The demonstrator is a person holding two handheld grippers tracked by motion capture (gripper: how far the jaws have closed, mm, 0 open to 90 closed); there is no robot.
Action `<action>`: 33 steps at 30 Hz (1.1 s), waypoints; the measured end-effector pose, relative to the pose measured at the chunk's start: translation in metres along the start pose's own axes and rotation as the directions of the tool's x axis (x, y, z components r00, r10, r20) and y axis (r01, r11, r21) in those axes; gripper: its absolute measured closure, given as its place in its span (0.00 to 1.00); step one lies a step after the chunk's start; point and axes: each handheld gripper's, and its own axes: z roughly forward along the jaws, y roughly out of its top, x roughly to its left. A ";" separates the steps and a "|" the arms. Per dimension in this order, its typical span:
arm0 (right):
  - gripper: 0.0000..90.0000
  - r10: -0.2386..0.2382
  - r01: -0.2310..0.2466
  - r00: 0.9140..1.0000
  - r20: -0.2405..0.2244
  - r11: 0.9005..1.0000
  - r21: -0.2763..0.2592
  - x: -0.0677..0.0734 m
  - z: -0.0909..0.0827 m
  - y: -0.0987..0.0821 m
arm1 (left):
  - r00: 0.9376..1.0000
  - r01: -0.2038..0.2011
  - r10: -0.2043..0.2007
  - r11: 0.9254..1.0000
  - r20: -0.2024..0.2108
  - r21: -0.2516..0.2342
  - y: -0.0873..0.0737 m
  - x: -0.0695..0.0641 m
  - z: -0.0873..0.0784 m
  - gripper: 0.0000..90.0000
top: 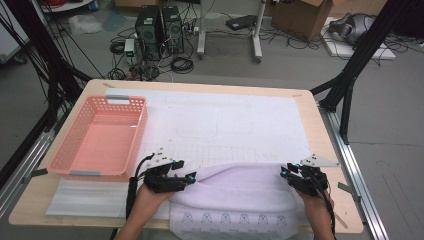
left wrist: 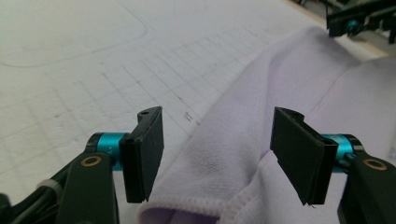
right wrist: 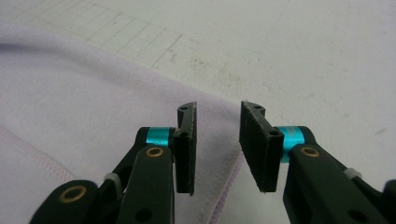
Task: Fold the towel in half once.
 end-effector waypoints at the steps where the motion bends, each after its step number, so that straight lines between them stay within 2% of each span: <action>1: 0.74 -0.003 0.003 1.000 -0.003 1.000 -0.004 0.000 -0.001 -0.001 | 1.000 -0.010 0.010 1.000 -0.017 0.024 0.000 0.000 0.004 0.39; 2: 0.73 -0.005 0.005 1.000 -0.010 1.000 -0.003 0.001 -0.002 -0.001 | 0.999 -0.006 0.007 0.999 -0.034 0.039 0.000 0.001 0.008 0.40; 4: 0.73 -0.011 0.011 1.000 -0.013 1.000 -0.006 0.002 -0.003 -0.001 | 0.995 0.013 -0.006 0.998 -0.104 0.060 0.001 0.006 0.015 0.45; 6: 0.73 -0.012 0.012 1.000 -0.012 1.000 -0.006 0.002 -0.003 -0.001 | 0.982 0.039 -0.028 0.998 -0.187 0.052 0.004 0.016 0.018 0.47; 8: 0.72 -0.009 0.009 1.000 -0.009 1.000 -0.008 0.001 -0.004 -0.001 | 0.973 0.079 -0.069 0.996 -0.222 0.034 0.007 0.025 0.019 0.46; 12: 0.70 0.007 -0.007 1.000 0.000 1.000 -0.015 -0.003 -0.007 -0.004 | 0.979 0.054 -0.052 0.999 -0.197 0.004 0.008 0.023 0.013 0.45; 16: 0.65 0.032 -0.032 0.999 0.002 0.999 -0.007 -0.008 -0.010 -0.009 | 0.983 0.073 -0.079 0.997 -0.168 -0.040 0.005 0.025 -0.002 0.44; 20: 0.57 0.039 -0.038 0.999 -0.016 0.999 0.024 -0.006 -0.009 -0.013 | 0.987 0.117 -0.118 0.993 -0.111 -0.015 -0.008 0.030 -0.008 0.43; 23: 0.53 0.040 -0.038 0.999 -0.030 0.998 0.058 -0.003 -0.005 -0.016 | 0.986 0.149 -0.147 0.989 -0.080 0.021 -0.018 0.032 -0.008 0.43; 25: 0.53 0.037 -0.034 0.999 -0.040 0.995 0.091 0.000 0.000 -0.018 | 0.988 0.141 -0.138 0.989 -0.074 0.032 -0.020 0.031 -0.006 0.42; 26: 0.52 0.028 -0.024 0.999 -0.035 0.995 0.095 0.002 0.001 -0.019 | 0.988 0.145 -0.143 0.989 -0.055 0.038 -0.020 0.029 -0.005 0.44; 29: 0.60 0.038 -0.036 0.999 -0.024 0.996 0.082 0.002 0.001 -0.020 | 0.993 0.079 -0.073 0.995 -0.090 0.067 -0.018 0.020 -0.001 0.52; 30: 0.67 0.045 -0.043 0.999 -0.023 0.996 0.080 0.001 0.001 -0.021 | 0.992 0.066 -0.057 0.995 -0.115 0.071 -0.017 0.018 0.000 0.60; 31: 0.77 0.049 -0.046 0.998 -0.036 0.996 0.077 0.000 0.000 -0.021 | 0.993 0.083 -0.076 0.994 -0.086 0.070 -0.017 0.019 0.001 0.72; 32: 0.93 0.070 -0.063 0.995 -0.077 0.995 0.079 0.000 -0.001 -0.022 | 0.993 0.086 -0.080 0.994 -0.082 0.069 -0.017 0.018 0.003 0.92; 33: 0.94 0.073 -0.066 0.993 -0.096 0.995 0.076 0.001 0.000 -0.022 | 0.993 0.078 -0.071 0.994 -0.098 0.073 -0.015 0.016 0.004 0.93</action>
